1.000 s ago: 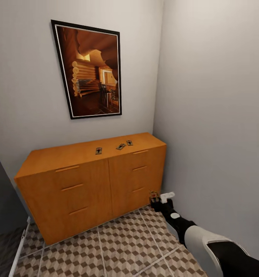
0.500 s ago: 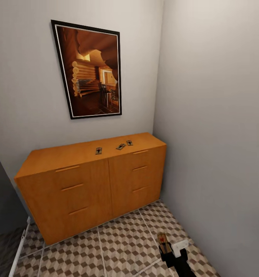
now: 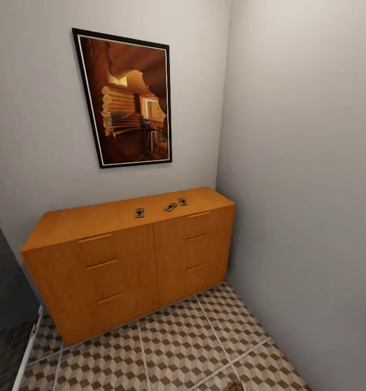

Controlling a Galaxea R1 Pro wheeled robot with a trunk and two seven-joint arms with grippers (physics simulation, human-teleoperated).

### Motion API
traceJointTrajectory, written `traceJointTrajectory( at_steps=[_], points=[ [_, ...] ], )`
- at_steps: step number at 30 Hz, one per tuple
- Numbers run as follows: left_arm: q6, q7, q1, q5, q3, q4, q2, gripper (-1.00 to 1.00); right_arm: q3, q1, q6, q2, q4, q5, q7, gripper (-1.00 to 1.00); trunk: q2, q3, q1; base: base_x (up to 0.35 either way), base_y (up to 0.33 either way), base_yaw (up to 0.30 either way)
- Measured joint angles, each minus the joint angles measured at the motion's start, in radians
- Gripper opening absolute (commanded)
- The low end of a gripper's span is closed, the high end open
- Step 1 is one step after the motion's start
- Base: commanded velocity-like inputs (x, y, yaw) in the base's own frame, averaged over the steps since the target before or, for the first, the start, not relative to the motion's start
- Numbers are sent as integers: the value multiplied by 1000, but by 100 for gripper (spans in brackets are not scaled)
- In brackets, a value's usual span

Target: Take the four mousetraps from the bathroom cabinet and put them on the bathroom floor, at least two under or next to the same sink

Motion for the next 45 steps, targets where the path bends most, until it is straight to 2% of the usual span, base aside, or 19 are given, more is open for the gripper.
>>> traceJointTrajectory(
  at_steps=[6, 8, 11, 13, 14, 15, 16, 17, 18, 19, 23, 25, 28, 32, 36, 39, 42, 45],
  points=[
    [19, 8, -1, 3, 3, -104, 0, 100, -1, 17, -6, 1, -1, -1, -3, -100, 0, 0, 0, 0, 0, 0],
    [50, 9, -1, 4, 3, -147, -1, 100, -2, 18, 11, 1, -2, 0, -4, -100, 0, 0, 0, 0, 0, 0],
    [180, 9, -2, 4, 4, -276, -4, 100, -2, 19, 39, 1, -2, 0, -5, -100, 0, 0, 0, 0, 0, 0],
    [335, 9, -3, 4, 3, -431, -6, 100, -2, 19, 48, 1, -2, 0, -5, -100, 0, 0, 0, 0, 0, 0],
    [381, 9, -2, 4, 3, -475, -6, 100, -2, 19, 50, 1, -2, 0, -5, -100, 0, 0, 0, 0, 0, 0],
    [467, 9, -3, 4, 3, -556, -6, 100, -2, 19, 52, 1, -3, 0, -6, -100, 0, 0, 0, 0, 0, 0],
    [509, 9, -2, 5, 2, -600, -6, 100, -2, 19, 53, 1, -3, 0, -6, -100, 0, 0, 0, 0, 0, 0],
    [581, 8, -2, 5, 1, -680, -7, 100, -2, 19, 54, 1, -3, 0, -6, -100, 0, 0, 0, 0, 0, 0],
    [614, 8, -2, 5, 1, -724, -7, 100, -2, 19, 54, 1, -3, 0, -6, -100, 0, 0, 0, 0, 0, 0],
    [670, 8, -2, 4, 0, -803, -7, 100, -2, 19, 55, 1, -3, 0, -6, -100, 0, 0, 0, 0, 0, 0],
    [806, 8, -2, 3, 0, -1035, -7, 100, -2, 19, 61, 1, -4, 0, -6, -100, 0, 0, 0, 0, 0, 0],
    [851, 8, -2, 3, 0, -1107, -7, 100, -2, 19, 66, 1, -4, 0, -6, -100, 0, 0, 0, 0, 0, 0],
    [963, 8, -2, 3, -1, -1261, -8, 100, -2, 19, 83, 1, -4, 0, -6, -100, 0, 0, 0, 0, 0, 0],
    [1100, 7, -2, 3, -2, -1413, -9, 100, -2, 19, 91, 1, -4, 0, -6, -100, 0, 0, 0, 0, 0, 0],
    [1195, 6, -9, 2, -3, -1519, -11, 100, -2, 19, 95, 1, -4, 0, -6, -100, 0, 0, 0, 0, 0, 0],
    [1219, 6, -35, 2, -3, -1546, -24, 100, -2, 19, 95, 1, -4, 0, -6, -100, 0, 0, 0, 0, 0, 0],
    [1231, 6, -86, -1, -5, -1558, -48, 100, -2, 19, 96, 3, -4, 1, -6, -100, 0, 0, 0, 0, 0, 0],
    [1235, 7, -156, -14, -7, -1561, -61, 100, -2, 19, 100, 4, -5, 1, -6, -100, 0, 0, 0, 0, 0, 0]
  ],
)
